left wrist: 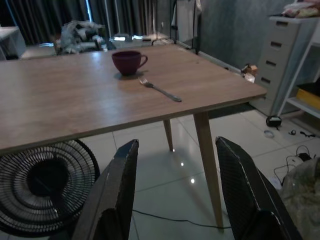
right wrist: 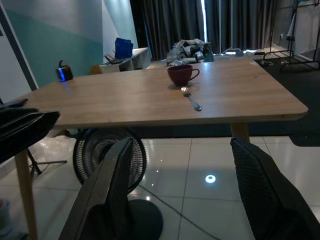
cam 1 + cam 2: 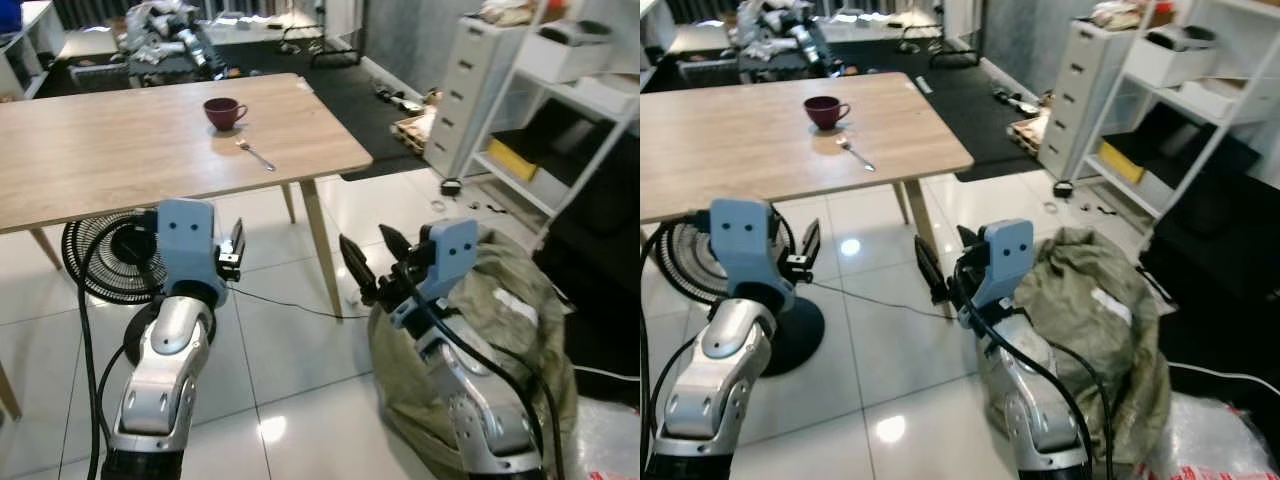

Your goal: Setting the table

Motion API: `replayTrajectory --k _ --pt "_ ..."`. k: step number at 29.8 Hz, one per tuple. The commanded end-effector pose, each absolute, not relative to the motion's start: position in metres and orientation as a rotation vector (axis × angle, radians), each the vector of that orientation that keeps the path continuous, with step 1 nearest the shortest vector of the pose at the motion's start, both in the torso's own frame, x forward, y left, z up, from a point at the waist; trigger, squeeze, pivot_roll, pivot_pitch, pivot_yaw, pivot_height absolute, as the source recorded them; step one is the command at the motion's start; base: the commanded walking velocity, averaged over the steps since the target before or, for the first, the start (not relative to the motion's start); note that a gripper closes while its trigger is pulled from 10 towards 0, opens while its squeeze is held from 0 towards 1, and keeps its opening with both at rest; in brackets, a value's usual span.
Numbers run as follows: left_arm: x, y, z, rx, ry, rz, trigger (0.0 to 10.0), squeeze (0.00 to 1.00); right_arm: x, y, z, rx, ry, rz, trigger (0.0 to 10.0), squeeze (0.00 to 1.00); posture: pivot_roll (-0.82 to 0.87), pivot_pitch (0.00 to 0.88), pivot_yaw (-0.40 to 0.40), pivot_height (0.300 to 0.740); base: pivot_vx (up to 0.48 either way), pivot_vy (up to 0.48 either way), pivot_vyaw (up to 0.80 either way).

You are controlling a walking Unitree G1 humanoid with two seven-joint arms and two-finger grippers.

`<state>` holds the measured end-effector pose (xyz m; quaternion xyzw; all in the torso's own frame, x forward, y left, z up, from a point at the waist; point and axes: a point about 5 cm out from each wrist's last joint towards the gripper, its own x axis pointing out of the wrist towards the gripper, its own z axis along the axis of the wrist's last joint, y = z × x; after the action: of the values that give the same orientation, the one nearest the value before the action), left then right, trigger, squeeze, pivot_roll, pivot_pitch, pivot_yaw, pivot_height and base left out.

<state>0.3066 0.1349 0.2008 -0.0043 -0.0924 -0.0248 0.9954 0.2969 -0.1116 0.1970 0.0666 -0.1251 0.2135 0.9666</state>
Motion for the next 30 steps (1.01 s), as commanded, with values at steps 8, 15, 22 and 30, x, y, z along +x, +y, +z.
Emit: replayTrajectory --k 8,15,22,30 --pt "0.306 0.133 0.199 0.004 -0.183 -0.05 10.0 0.0 0.302 -0.116 0.195 0.14 -0.235 0.4 10.0 0.0 -0.03 0.0 0.059 0.74 0.48 0.0 0.5" --pt "0.307 0.133 0.2 0.003 -0.186 -0.048 10.0 0.0 0.303 -0.114 0.194 0.139 -0.23 0.4 10.0 0.0 -0.03 0.0 0.058 0.74 0.48 0.0 0.0" --pt "0.308 0.133 0.201 0.003 -0.188 -0.045 10.0 0.0 0.308 -0.121 0.194 0.124 -0.228 0.339 10.0 0.0 -0.03 0.0 0.058 0.74 0.48 0.0 0.0" --pt "0.309 0.133 0.2 0.004 -0.185 -0.049 10.0 0.0 0.319 -0.136 0.19 0.06 -0.196 0.186 10.0 0.0 -0.02 0.0 0.065 0.74 0.48 0.0 0.0"
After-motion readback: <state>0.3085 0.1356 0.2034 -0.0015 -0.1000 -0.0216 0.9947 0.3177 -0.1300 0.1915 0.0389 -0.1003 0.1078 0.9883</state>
